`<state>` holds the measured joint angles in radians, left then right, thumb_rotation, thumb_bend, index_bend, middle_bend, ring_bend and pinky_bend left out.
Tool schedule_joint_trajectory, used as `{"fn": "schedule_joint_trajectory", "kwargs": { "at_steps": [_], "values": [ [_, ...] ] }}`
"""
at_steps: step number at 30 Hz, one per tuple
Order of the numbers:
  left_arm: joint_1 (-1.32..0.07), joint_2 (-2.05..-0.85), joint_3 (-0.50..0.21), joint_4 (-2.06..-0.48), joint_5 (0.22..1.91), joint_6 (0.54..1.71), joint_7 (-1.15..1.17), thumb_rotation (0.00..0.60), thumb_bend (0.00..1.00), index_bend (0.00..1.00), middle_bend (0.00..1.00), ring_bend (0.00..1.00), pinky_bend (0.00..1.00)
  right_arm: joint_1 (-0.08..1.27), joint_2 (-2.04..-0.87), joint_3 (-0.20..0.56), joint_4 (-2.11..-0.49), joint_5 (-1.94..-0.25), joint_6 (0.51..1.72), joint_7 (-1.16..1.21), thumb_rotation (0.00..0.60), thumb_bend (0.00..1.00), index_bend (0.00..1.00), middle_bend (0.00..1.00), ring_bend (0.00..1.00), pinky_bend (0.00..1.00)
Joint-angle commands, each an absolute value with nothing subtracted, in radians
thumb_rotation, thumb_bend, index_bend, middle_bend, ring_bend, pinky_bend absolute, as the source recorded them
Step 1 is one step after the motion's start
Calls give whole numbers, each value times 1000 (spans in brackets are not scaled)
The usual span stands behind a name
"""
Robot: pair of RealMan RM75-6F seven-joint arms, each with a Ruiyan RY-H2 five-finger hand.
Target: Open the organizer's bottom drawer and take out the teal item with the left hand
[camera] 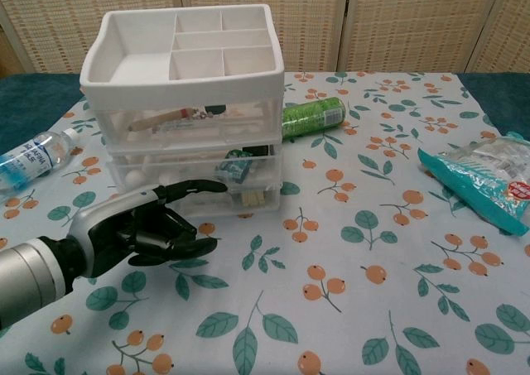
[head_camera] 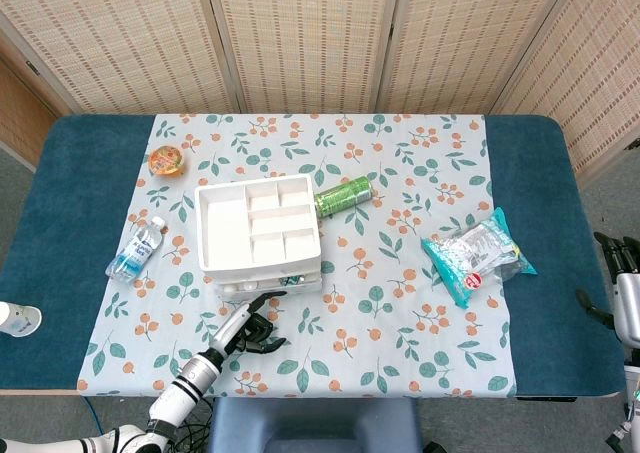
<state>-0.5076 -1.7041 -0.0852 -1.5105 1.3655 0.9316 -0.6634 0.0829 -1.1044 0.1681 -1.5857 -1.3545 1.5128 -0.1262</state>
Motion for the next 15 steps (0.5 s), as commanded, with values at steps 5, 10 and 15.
{"fn": "schedule_joint_trajectory", "kwargs": {
  "at_steps": [5, 10, 15],
  "values": [
    [-497, -1693, -71, -1525, 1363, 936, -649, 600, 266, 67, 905, 930, 1000, 82, -1103, 168, -1588, -1355, 1514, -128, 600, 258, 117, 222, 179, 180],
    [-488, -1678, -59, -1553, 1365, 947, -610, 600, 267, 54, 898, 926, 1000, 83, -1102, 167, -1590, -1357, 1514, -129, 600, 258, 117, 225, 180, 180],
    [-473, -1657, -44, -1582, 1372, 974, -553, 600, 267, 57, 896, 922, 1000, 81, -1101, 168, -1592, -1361, 1521, -130, 600, 258, 117, 226, 180, 180]
  ]
}}
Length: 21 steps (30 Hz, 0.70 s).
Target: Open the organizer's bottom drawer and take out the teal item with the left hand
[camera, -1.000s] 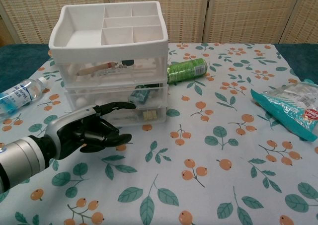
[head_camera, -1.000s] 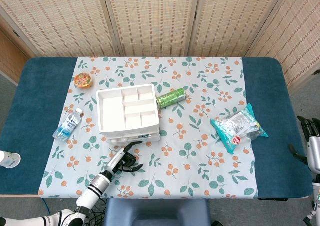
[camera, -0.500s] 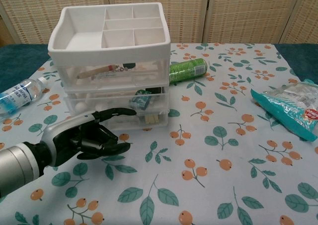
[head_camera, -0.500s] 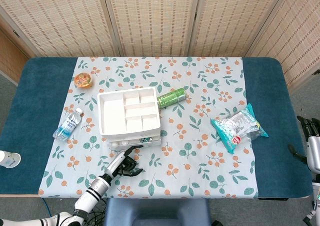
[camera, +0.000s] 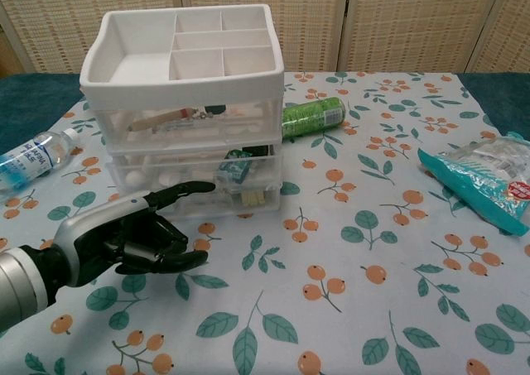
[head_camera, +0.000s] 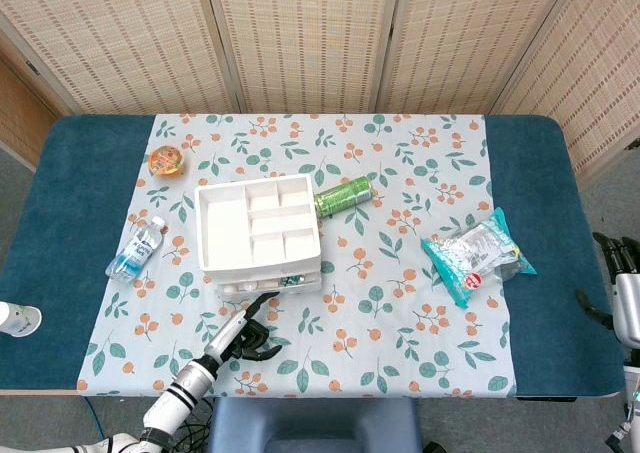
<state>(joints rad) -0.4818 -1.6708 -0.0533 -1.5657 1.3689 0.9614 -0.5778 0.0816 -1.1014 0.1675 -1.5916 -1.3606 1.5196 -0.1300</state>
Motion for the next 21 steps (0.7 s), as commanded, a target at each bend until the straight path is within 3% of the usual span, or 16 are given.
{"fn": "schedule_joint_trajectory", "kwargs": {
  "at_steps": [1, 21],
  "values": [
    [-472, -1653, -42, -1588, 1371, 975, -545, 600, 267, 58, 896, 922, 1000, 80, -1100, 168, -1592, -1361, 1523, -131, 600, 258, 117, 226, 181, 180],
    [-456, -1503, -26, -1719, 1469, 1091, -290, 600, 268, 147, 896, 920, 1000, 75, -1100, 167, -1588, -1373, 1536, -118, 600, 257, 117, 227, 189, 180]
  ]
}}
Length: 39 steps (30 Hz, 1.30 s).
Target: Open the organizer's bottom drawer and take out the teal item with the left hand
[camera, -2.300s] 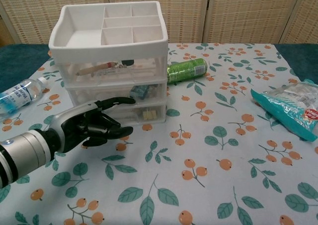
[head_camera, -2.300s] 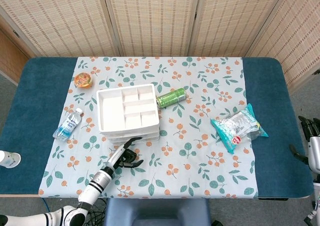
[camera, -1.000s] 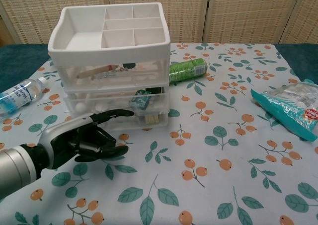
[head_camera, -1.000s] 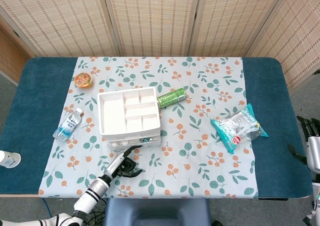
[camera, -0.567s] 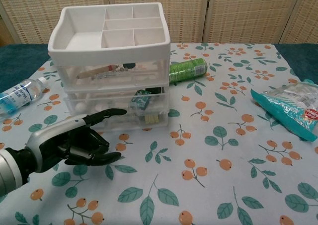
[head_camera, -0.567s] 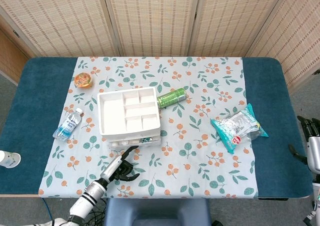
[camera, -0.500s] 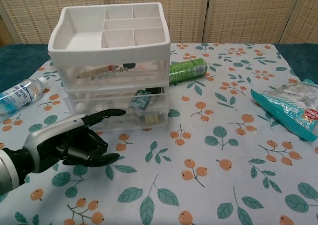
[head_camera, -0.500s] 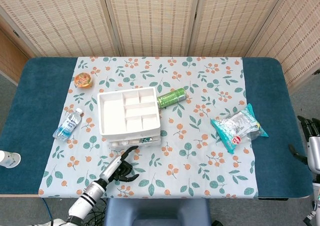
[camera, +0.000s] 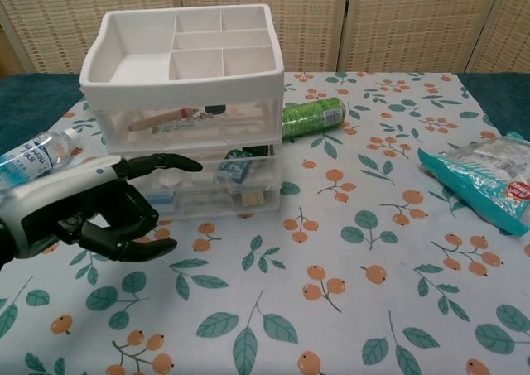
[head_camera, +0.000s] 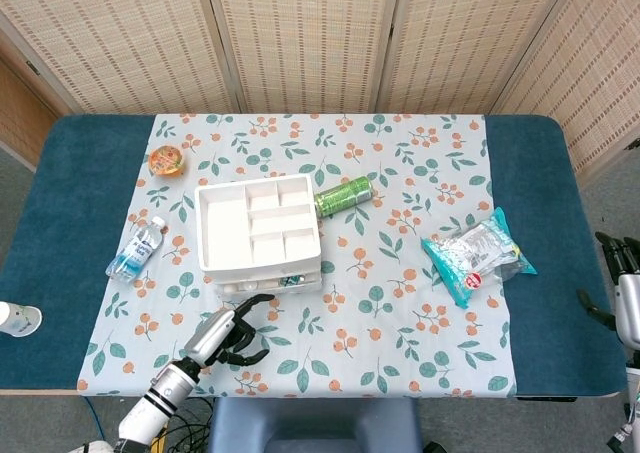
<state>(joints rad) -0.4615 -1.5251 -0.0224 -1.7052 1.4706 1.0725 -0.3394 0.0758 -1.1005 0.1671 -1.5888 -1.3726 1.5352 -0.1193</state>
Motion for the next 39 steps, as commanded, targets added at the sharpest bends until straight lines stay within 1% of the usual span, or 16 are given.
{"fn": "schedule_joint_trajectory", "kwargs": {
  "at_steps": [1, 9, 15, 31, 35, 39],
  "values": [
    [-455, -1497, -29, -1721, 1462, 1095, -268, 600, 268, 147, 896, 920, 1000, 74, -1100, 167, -1588, -1373, 1537, -117, 600, 257, 117, 227, 189, 180],
    [-448, -1480, -52, -1744, 1396, 1121, -92, 600, 268, 138, 896, 921, 1000, 74, -1100, 166, -1586, -1378, 1538, -112, 600, 258, 117, 227, 189, 180],
    [-453, -1484, -58, -1753, 1355, 1110, -15, 600, 268, 136, 896, 921, 1000, 73, -1101, 167, -1582, -1379, 1540, -105, 600, 258, 117, 227, 191, 180],
    [-480, -1499, -71, -1741, 1303, 1077, 78, 600, 268, 156, 896, 921, 1000, 66, -1107, 166, -1561, -1375, 1541, -83, 600, 257, 117, 232, 193, 180],
    [-482, -1501, -71, -1739, 1302, 1076, 81, 600, 268, 191, 896, 921, 1000, 65, -1107, 166, -1562, -1373, 1540, -85, 600, 258, 117, 232, 193, 180],
    [-482, -1498, -69, -1741, 1307, 1079, 79, 600, 268, 247, 896, 921, 1000, 66, -1106, 167, -1565, -1373, 1540, -88, 600, 258, 117, 231, 193, 180]
  ]
}}
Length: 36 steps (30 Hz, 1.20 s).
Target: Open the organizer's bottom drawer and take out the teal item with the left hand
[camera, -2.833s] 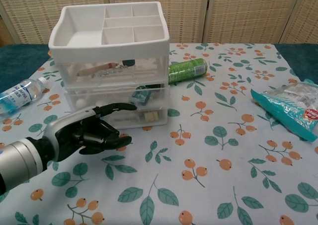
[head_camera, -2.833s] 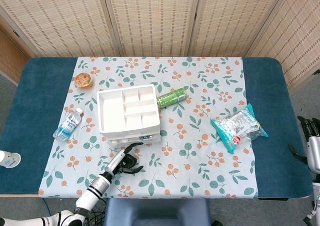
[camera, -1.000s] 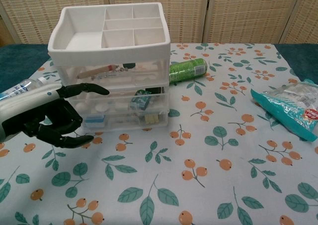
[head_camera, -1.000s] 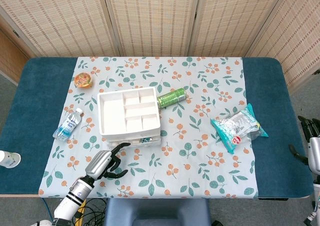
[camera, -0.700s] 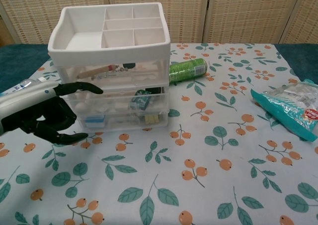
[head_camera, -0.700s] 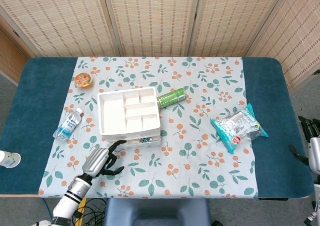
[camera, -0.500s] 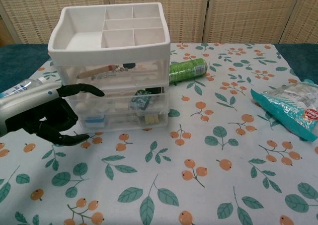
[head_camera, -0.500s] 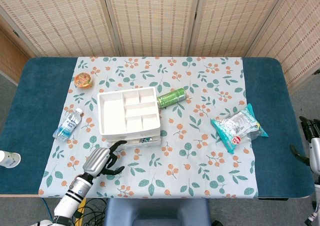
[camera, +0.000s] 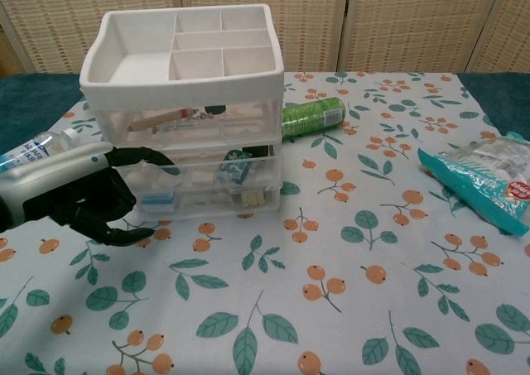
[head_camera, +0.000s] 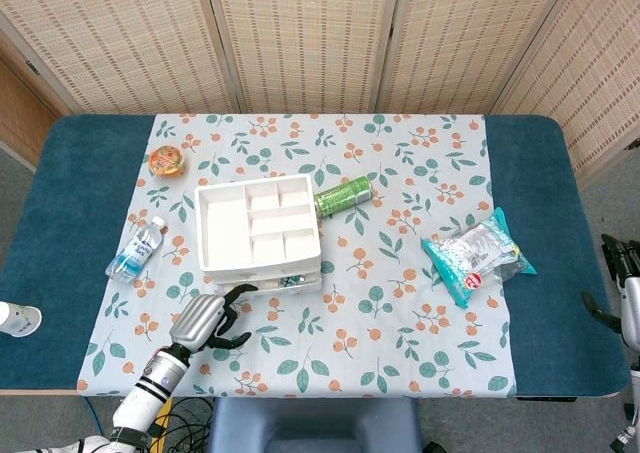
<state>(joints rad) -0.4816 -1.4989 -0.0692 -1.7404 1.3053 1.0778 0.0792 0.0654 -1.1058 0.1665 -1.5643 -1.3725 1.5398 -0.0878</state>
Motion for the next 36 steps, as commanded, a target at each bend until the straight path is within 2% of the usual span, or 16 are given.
{"fn": "schedule_joint_trajectory", "kwargs": {
  "at_steps": [1, 12, 36],
  "values": [
    [-482, -1496, -68, -1742, 1308, 1078, 77, 600, 268, 254, 896, 921, 1000, 66, -1106, 167, -1565, -1373, 1540, -89, 600, 258, 117, 231, 193, 180],
    [-477, -1479, -54, -1765, 1311, 1077, 76, 600, 268, 308, 896, 921, 1000, 68, -1103, 169, -1575, -1374, 1540, -102, 600, 258, 117, 231, 193, 180],
    [-466, -1461, -26, -1818, 1344, 1094, 107, 600, 269, 317, 896, 921, 1000, 65, -1104, 167, -1572, -1376, 1542, -97, 600, 258, 117, 231, 195, 180]
  ]
}}
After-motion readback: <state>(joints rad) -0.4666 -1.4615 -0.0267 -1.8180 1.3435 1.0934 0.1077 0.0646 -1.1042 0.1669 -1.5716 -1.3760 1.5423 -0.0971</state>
